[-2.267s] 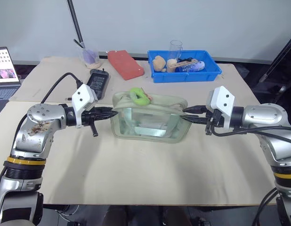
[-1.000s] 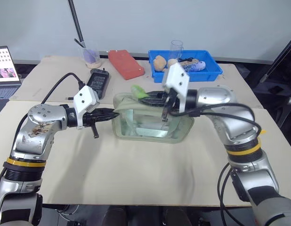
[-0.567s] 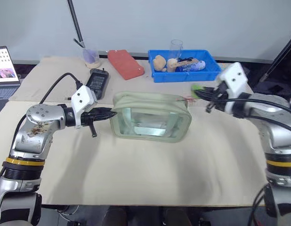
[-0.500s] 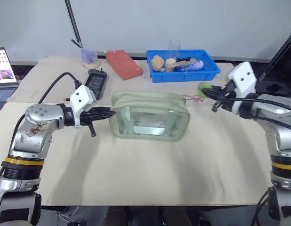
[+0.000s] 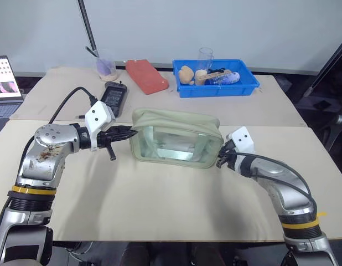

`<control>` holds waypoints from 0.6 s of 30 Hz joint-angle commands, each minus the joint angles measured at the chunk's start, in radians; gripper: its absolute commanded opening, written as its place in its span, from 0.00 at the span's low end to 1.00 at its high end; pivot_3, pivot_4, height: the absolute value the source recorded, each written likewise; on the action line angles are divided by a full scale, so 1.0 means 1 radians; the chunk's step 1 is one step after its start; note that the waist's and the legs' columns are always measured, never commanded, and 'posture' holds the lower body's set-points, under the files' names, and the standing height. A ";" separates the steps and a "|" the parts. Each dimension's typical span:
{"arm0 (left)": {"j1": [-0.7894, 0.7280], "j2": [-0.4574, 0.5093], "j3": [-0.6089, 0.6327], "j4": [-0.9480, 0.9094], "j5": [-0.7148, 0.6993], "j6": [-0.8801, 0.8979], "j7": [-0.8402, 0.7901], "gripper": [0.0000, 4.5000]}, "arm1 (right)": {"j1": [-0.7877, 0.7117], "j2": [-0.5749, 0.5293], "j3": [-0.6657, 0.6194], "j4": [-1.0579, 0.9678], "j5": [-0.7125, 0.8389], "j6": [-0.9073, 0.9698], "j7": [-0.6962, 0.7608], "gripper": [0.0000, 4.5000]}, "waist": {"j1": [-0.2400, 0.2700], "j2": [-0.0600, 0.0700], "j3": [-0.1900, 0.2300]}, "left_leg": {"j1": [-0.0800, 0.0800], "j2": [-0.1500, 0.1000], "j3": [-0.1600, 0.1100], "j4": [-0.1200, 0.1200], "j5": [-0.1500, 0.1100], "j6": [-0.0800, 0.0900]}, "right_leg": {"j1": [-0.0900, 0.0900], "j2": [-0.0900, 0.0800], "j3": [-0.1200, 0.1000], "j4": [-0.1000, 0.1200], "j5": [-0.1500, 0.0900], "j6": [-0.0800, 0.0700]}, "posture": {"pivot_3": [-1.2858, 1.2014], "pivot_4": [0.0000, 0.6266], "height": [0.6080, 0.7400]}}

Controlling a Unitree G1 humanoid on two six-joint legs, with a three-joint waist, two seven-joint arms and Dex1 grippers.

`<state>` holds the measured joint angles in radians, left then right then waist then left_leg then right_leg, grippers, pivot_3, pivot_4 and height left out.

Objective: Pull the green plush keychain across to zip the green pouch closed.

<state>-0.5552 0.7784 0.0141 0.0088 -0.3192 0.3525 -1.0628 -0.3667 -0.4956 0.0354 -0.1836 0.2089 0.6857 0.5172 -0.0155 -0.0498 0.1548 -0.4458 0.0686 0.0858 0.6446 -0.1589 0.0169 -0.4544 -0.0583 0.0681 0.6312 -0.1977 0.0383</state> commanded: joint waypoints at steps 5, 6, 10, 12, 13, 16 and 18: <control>-0.023 0.005 0.049 -0.025 -0.059 0.059 -0.002 0.24 | -0.111 -0.141 -0.093 0.025 0.050 -0.076 0.141 0.26 | 0.001 0.000 0.000 | 0.000 0.000 0.000 0.000 0.000 0.000 | 0.000 0.000 0.000 0.000 0.000 0.000 | 0.52 0.24 1.00; -0.032 0.010 0.063 -0.025 -0.082 0.084 -0.009 0.33 | -0.130 -0.180 -0.107 0.031 0.064 -0.077 0.184 0.32 | 0.001 0.000 0.000 | 0.000 0.000 0.000 0.000 0.000 0.000 | 0.000 0.000 0.000 0.000 0.000 0.000 | 0.52 0.24 1.00; -0.069 0.052 0.118 0.002 -0.149 0.161 -0.035 0.76 | -0.181 -0.312 -0.162 0.013 0.169 -0.040 0.358 0.64 | 0.002 0.000 0.000 | 0.000 0.000 -0.001 0.000 0.000 0.000 | -0.001 0.000 0.000 0.000 0.000 0.000 | 0.52 0.24 1.00; -0.096 0.089 0.149 0.014 -0.191 0.228 -0.052 0.96 | -0.238 -0.336 -0.230 -0.028 0.311 0.070 0.413 0.79 | -0.001 0.000 0.001 | 0.000 0.000 -0.001 -0.001 0.000 0.000 | -0.001 0.001 0.000 0.000 0.000 0.000 | 0.52 0.24 1.00; -0.109 0.106 0.161 0.017 -0.210 0.260 -0.058 1.00 | -0.264 -0.344 -0.254 -0.047 0.371 0.119 0.428 0.87 | -0.005 0.000 0.001 | 0.000 0.000 -0.001 -0.001 0.000 0.000 | -0.001 0.001 0.000 -0.001 0.000 0.000 | 0.52 0.24 1.00; -0.146 0.159 0.196 0.029 -0.260 0.346 -0.078 1.00 | -0.366 -0.349 -0.323 -0.102 0.572 0.302 0.408 0.99 | -0.010 0.001 0.001 | 0.000 0.001 -0.001 -0.002 0.000 0.000 | -0.001 0.001 0.000 0.001 0.000 0.001 | 0.52 0.24 1.00; -0.150 0.189 0.202 0.042 -0.258 0.345 -0.092 1.00 | -0.397 -0.352 -0.343 -0.130 0.633 0.351 0.385 0.99 | -0.008 0.001 0.001 | 0.000 0.001 -0.001 -0.002 0.000 0.000 | -0.001 0.001 0.000 0.001 0.000 0.001 | 0.52 0.24 1.00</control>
<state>-0.6890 0.9435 0.1830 0.0457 -0.5561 0.6922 -1.1409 -0.7514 -0.8349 -0.2644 -0.2750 0.7744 0.9878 0.9163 -0.0236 -0.0492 0.1557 -0.4453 0.0698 0.0843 0.6420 -0.1591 0.0171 -0.4555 -0.0570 0.0673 0.6314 -0.1983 0.0385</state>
